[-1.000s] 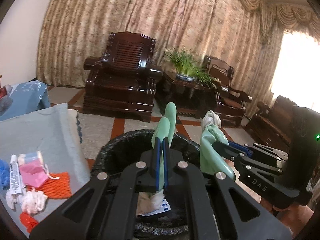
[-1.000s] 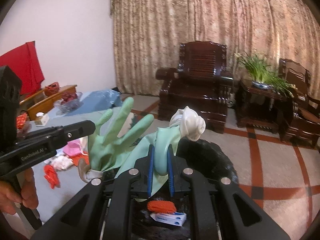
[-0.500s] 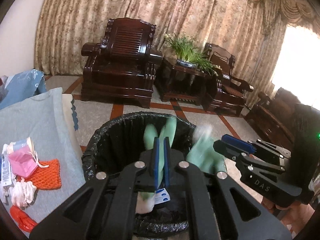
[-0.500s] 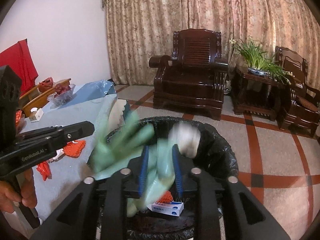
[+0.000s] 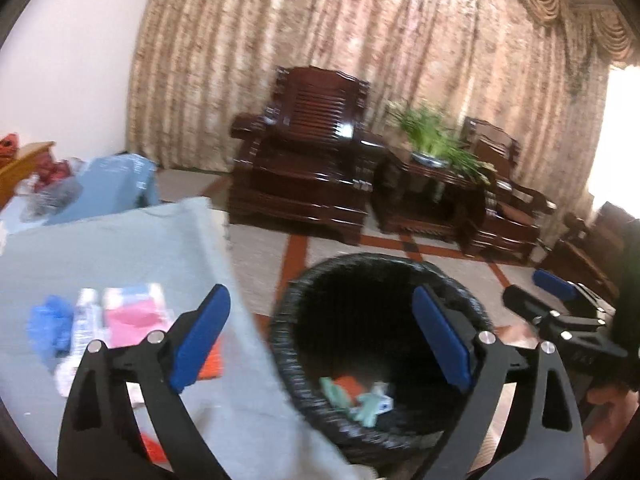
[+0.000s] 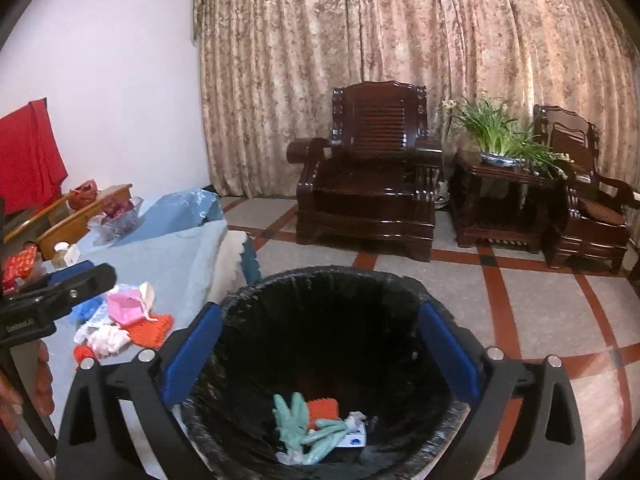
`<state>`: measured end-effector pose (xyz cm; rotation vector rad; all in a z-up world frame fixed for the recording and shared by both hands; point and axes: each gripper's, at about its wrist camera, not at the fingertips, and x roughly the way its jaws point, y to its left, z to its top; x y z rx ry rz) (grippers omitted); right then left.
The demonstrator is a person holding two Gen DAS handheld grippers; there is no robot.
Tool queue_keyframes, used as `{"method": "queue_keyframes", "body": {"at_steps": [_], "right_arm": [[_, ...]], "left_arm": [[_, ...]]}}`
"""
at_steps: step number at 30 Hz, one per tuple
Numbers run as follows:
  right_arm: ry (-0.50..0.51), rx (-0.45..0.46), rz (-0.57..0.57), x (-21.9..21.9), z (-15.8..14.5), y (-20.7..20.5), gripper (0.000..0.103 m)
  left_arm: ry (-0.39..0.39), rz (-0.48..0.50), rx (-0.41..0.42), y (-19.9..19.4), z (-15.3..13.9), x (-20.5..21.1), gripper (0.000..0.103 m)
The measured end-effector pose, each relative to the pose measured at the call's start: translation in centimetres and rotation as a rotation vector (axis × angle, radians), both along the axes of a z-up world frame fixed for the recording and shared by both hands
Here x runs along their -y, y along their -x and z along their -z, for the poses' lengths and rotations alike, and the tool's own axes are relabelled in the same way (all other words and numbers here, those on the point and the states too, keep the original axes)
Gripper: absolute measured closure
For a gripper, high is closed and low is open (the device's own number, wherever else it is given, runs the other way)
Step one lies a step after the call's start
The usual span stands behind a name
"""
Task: Collect trash
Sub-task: 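Return both tools to the table and grasp the red plastic bag with left tool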
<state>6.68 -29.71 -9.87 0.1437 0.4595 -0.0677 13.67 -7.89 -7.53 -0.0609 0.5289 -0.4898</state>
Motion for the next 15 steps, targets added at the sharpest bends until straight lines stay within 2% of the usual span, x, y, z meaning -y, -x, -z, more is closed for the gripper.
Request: {"method": "queue_keyframes", "body": {"at_steps": [6,15], "right_arm": [[-0.027,0.03,-0.06,-2.9,-0.6,-0.8,0.006],[-0.041,0.042,-0.211,-9.9,0.2,-1.8,0.006]], "left_arm": [[-0.041,-0.141,0.031,1.2,-0.4,-5.8,0.011],[-0.099,-0.281,0.03,2.8,0.3,-12.1,0.011]]}}
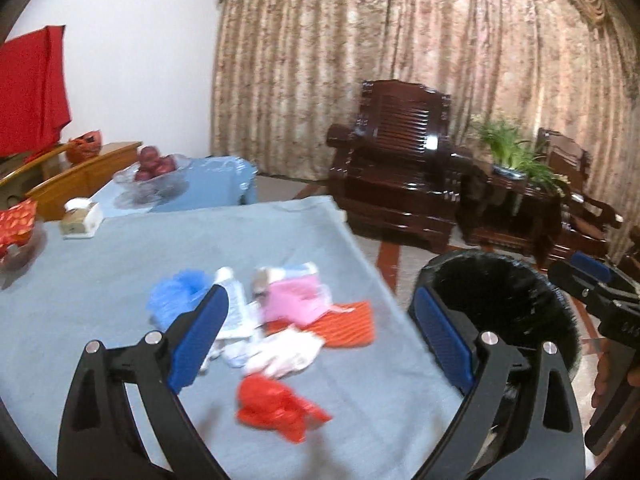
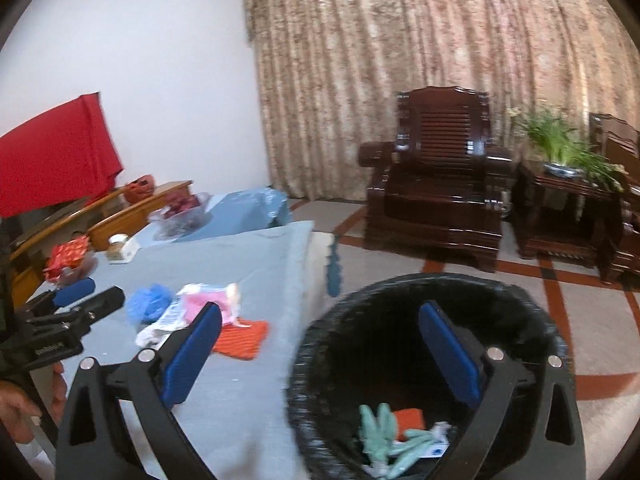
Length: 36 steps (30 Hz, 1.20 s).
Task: Collect trash
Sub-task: 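Return both tools to the table and grasp the red plastic bag with left tool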
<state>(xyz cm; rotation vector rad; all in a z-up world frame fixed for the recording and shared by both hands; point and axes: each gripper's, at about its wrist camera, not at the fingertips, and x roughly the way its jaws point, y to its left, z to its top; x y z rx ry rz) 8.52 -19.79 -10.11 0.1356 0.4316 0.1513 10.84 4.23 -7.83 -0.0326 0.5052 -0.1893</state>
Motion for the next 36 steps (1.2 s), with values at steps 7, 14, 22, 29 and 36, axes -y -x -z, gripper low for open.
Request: {"method": "queue_keyframes", "body": {"at_steps": [7,14,22,29,36], "right_arm": [[0.007,-0.016,-0.088,-4.2,1.1,-0.8,0.006],[0.029,-0.011,-0.113,-6.1,2.1,-1.1,0.006],[0.016,-0.023,-0.095,-5.8,3.2,-1.3,0.006],[0.017,-0.038,-0.119,-6.6,4.2,-1.8,0.006],[0.033,-0.051,-0.123,-6.7,4.7,-2.4,0.006]], "left_arm": [[-0.02,-0.072,-0.029,0.8,1.6,-3.4,0.011],[-0.027,-0.096,-0.054,1.4,4.2,-4.0,0.011],[-0.035,-0.092,-0.099,0.9,7.5,-3.1,0.011],[-0.046,-0.097,-0.16,-0.7,10.6,-2.4,0.015],[0.006,-0.078,-0.246,-2.3,13.0,-2.5,0.037]]}}
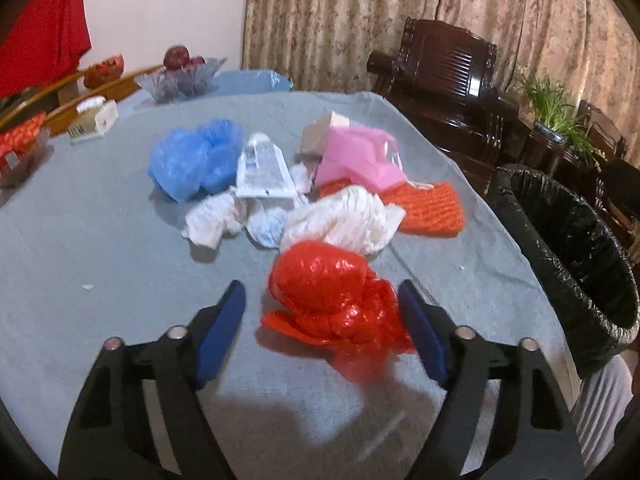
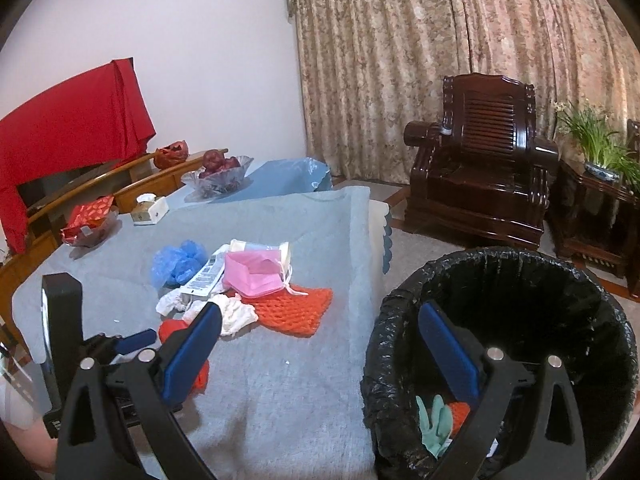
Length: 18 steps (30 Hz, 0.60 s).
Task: Collect trash
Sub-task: 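Return both tools to the table and grasp the red plastic bag with left tool, then hold the red bag in left tool while right tool grasps the white tissues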
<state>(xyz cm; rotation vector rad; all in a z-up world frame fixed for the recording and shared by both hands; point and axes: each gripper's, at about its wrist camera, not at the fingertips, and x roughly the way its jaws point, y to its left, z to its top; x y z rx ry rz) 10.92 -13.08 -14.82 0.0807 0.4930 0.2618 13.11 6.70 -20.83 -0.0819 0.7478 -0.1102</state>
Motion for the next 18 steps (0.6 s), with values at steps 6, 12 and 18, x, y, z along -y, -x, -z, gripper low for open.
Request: {"method": "queue_keyframes", "body": {"at_steps": [6,12,18], "right_arm": [[0.012,-0.006,-0.016,-0.5,0.1,-0.5,0.006],[0.025,0.001,-0.045,-1.8,0.1,-0.7,0.006],[0.022,0.004,-0.076,-3.4,0.1,-1.1,0.006]], "left_arm": [[0.046,0.014,-0.021,-0.3,0.4,-0.6,0.067],[0.062,0.012,0.023,0.9,-1.6,-1.6,0.07],[0.054,-0.013,0.073,1.7,-3.6,-3.0,0.07]]}}
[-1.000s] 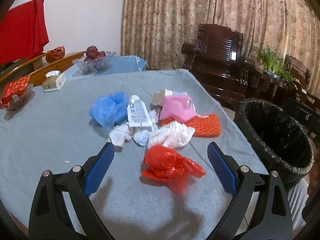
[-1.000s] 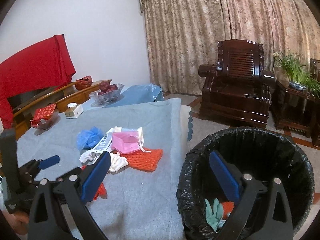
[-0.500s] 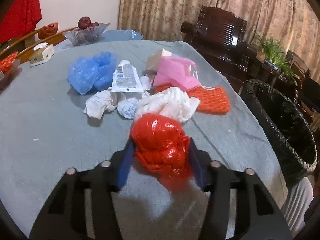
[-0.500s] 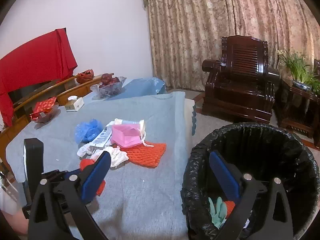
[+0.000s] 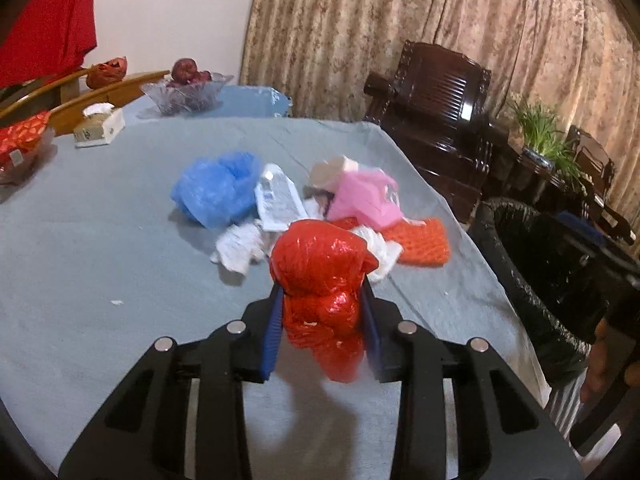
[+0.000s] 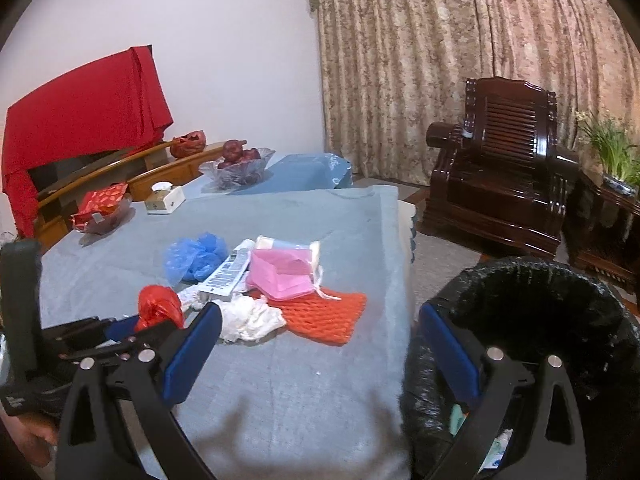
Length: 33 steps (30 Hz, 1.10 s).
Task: Collect trash
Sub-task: 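Hold the red bag in left tool while right tool grasps the white tissues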
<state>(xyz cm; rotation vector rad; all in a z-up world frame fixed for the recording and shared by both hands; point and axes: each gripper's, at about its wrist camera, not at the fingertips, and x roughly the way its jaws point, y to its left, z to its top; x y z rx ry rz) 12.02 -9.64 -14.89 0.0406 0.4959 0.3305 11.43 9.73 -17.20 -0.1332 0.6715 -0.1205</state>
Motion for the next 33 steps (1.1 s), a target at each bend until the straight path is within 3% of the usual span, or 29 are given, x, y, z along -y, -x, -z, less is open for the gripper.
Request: {"method": "queue_keyframes", "body": {"at_steps": [12,25,31,33], "right_arm": [[0.0,-0.002,-0.069,-4.3,0.4,-1.8,0.007],[0.056,-0.109,-0.098,-9.5,4.6,-5.1,0.008],[0.083,-0.187,-0.115,-10.5,5.9,-6.4,0.018],[0.08,-0.208,-0.127,-10.4,6.2,-6.6,0.028]], "left_arm": [[-0.033,-0.078,0.027,0.1,-1.3,-3.6,0.07],[-0.051,-0.129,0.015,0.0,-1.1,-7.1,0.07],[-0.052,-0.135,0.009,-0.4,-0.8,-7.8,0.07],[-0.05,-0.133,0.005,-0.6,-0.7,-7.9,0.07]]}}
